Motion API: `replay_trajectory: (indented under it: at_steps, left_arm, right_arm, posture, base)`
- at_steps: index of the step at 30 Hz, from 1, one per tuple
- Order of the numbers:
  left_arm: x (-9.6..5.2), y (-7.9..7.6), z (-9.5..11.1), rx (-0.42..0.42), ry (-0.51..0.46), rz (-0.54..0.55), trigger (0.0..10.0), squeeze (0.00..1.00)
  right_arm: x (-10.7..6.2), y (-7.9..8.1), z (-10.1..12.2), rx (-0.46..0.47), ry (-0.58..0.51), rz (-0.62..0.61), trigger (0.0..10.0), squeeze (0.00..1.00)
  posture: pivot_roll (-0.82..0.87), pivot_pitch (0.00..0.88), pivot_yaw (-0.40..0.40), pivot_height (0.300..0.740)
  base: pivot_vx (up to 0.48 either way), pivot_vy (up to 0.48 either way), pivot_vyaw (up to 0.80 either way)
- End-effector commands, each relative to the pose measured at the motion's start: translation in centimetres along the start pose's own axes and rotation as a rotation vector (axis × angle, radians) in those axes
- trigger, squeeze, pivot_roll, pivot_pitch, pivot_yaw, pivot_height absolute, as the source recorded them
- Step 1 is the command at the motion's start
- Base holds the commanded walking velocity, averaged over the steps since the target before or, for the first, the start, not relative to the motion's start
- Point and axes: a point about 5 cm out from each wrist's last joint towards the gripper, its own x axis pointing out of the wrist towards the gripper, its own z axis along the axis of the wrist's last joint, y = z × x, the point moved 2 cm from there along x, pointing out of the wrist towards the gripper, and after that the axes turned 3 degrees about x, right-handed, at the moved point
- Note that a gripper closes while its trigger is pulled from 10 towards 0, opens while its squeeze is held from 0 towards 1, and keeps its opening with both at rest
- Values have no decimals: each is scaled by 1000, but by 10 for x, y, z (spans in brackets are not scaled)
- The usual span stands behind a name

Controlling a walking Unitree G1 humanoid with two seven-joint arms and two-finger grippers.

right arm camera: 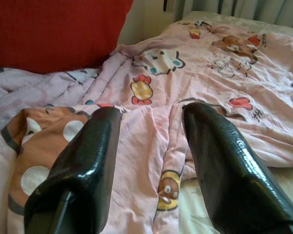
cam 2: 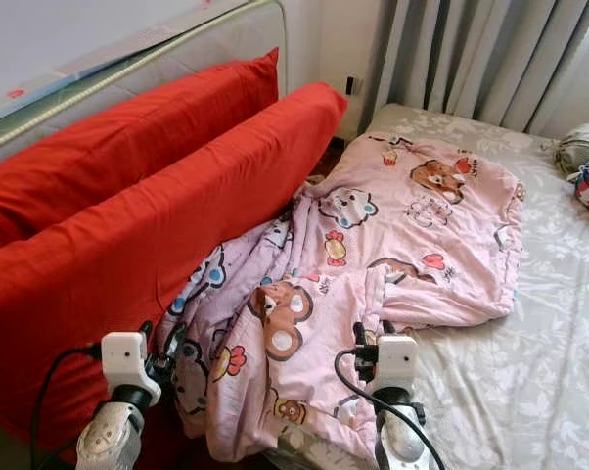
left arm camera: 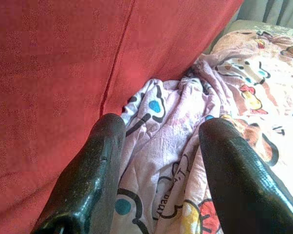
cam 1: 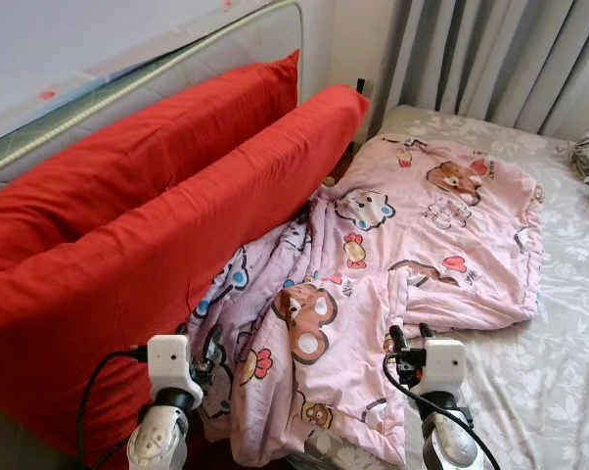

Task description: Clean up the room

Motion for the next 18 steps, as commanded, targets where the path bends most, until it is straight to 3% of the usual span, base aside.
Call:
replay_trajectory:
  at_steps: [1,14,18]
  left_arm:
    - [-2,0,-5,-7,32,-1,10000,0]
    - [-5,-4,-10,-13,56,-16,10000,0]
    - [-6,-5,-10,-17,60,-19,10000,0]
  right_arm:
    - [-1,-4,-4,-21,47,-12,10000,0]
    - [-1,5,-5,-25,62,29,10000,0]
    - [-3,4,-5,-37,67,26,10000,0]
  posture:
    - [-116,29,-14,740]
    - [-112,33,-14,655]
    - [-116,38,-15,655]
  base:
    - [0,0,0]
    - [0,0,0]
    - [0,0,0]
